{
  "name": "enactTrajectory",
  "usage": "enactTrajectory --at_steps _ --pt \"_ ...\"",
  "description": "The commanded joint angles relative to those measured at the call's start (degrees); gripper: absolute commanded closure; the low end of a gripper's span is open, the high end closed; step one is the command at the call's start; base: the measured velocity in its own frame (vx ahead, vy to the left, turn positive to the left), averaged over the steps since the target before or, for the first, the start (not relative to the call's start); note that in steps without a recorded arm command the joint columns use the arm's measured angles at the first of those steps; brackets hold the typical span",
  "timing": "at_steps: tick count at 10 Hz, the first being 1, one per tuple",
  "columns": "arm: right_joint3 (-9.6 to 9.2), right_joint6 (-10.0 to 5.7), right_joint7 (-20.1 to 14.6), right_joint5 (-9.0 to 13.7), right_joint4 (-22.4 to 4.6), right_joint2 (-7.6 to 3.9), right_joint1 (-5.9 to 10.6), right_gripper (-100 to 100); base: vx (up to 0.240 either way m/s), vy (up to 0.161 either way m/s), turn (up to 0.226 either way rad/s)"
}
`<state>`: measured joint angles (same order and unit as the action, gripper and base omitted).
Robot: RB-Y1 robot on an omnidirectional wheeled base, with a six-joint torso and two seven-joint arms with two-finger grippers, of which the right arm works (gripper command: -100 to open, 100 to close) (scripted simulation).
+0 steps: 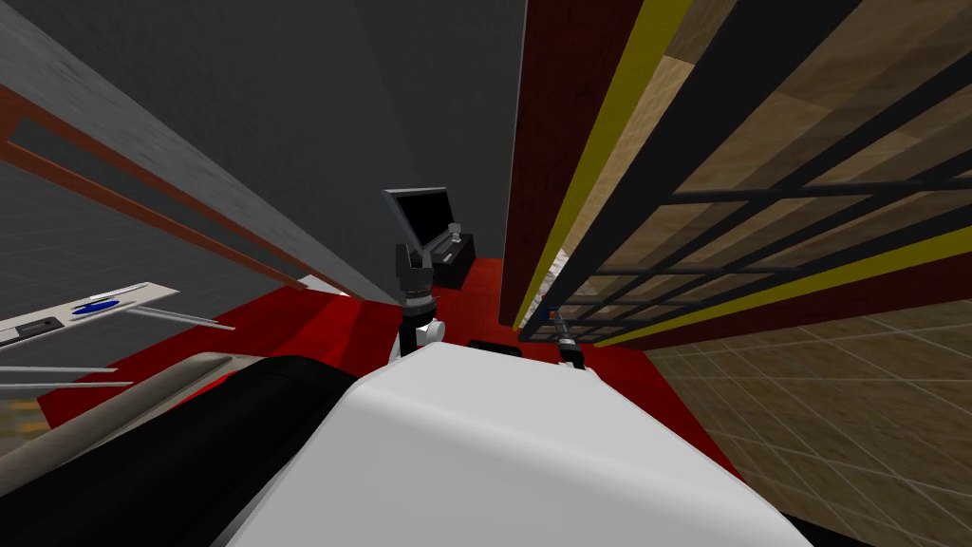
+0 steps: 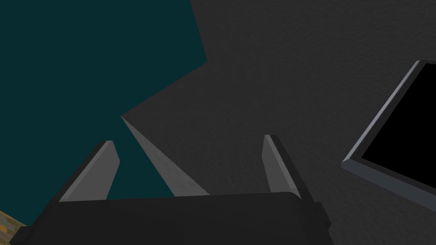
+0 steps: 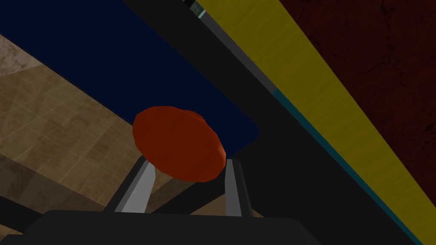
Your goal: Pull the door open
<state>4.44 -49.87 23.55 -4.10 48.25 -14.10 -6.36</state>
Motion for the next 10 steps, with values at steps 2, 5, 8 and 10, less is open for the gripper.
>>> enactTrajectory --at_steps 2,5,8,10 --pt "-0.90 -0.44 -3.1 0.9 -0.4 0.14 0.38 100 -0.054 -0.047 0.051" --pt "-1.56 -0.52 -6.6 2.1 -0.8 -0.08 0.61 100 -0.037 -0.018 0.049" --pt "-2.39 -0.63 -11.2 3.6 -1.2 -0.36 0.90 100 -0.055 -0.025 0.071" --pt "-2.73 -0.68 -13.2 4.2 -1.4 -0.48 1.02 100 -0.051 -0.028 0.046"
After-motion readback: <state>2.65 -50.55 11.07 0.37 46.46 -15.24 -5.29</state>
